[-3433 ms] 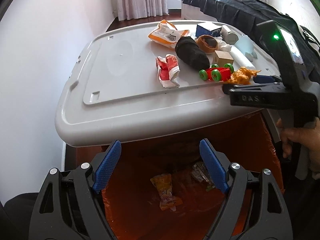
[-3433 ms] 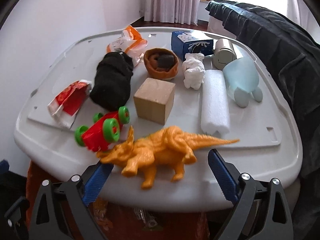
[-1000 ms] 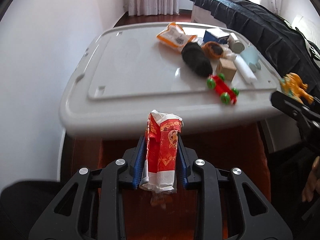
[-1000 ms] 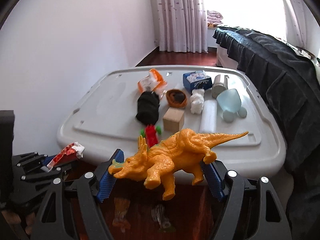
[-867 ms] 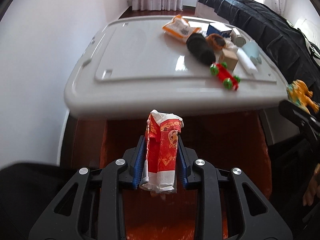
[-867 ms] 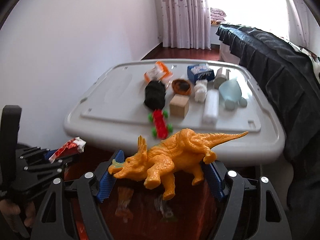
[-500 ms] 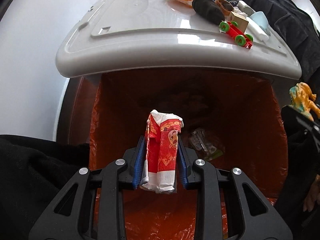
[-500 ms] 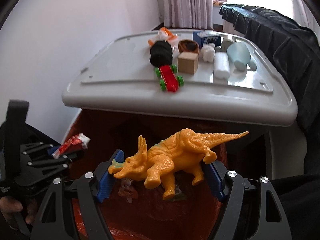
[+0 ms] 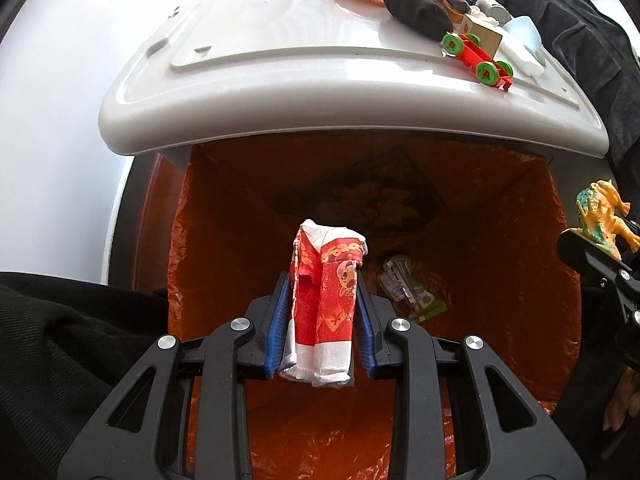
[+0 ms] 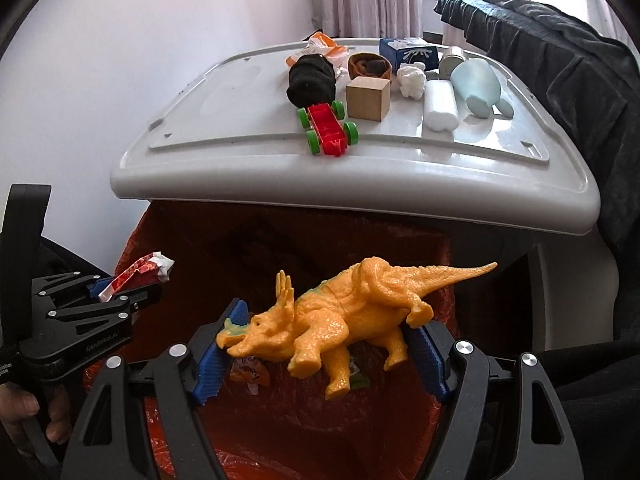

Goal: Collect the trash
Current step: 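Carry the wrapper and dinosaur over the bin and open both tools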

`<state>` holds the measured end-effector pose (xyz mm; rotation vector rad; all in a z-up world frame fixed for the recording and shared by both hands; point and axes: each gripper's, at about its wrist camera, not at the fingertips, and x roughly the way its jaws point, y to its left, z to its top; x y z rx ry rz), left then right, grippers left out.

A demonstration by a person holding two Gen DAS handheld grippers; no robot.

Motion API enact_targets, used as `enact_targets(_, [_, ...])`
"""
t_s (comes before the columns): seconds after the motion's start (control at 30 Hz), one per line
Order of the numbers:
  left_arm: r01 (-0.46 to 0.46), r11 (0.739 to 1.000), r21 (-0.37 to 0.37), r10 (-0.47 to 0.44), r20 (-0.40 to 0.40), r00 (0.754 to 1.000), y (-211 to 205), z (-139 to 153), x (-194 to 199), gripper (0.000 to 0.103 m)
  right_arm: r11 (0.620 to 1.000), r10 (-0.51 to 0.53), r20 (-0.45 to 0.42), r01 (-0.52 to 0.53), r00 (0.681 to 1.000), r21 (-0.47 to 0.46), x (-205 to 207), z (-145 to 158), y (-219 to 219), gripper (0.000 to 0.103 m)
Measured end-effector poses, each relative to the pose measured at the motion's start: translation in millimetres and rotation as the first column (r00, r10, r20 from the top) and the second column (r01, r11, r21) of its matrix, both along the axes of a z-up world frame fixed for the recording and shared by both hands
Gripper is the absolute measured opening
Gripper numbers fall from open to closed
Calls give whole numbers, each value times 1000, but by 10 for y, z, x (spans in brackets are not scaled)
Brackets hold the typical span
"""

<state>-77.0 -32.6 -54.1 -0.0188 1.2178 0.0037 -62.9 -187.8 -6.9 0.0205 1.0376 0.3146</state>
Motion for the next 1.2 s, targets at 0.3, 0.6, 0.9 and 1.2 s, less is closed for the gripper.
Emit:
enact_targets(0.3, [1, 1000, -1, -1, -5, 1000, -8, 2, -11, 29, 1000, 1, -7, -1, 1000, -4, 13, -14, 6, 75])
enact_targets(0.6, [-30, 998, -52, 29, -30, 999, 48, -28, 22, 76, 1000, -19, -83, 19, 996, 0, 57, -104, -34, 78])
enact_targets(0.9, [-68, 994, -90, 66, -31, 997, 130, -5, 21, 76, 997, -64, -8, 65, 998, 38, 216, 191, -228, 83])
enact_targets(1.2, [-30, 998, -61, 34, 72, 997, 108, 190, 24, 76, 1000, 18, 149, -15, 989, -24, 1061, 478, 152, 83])
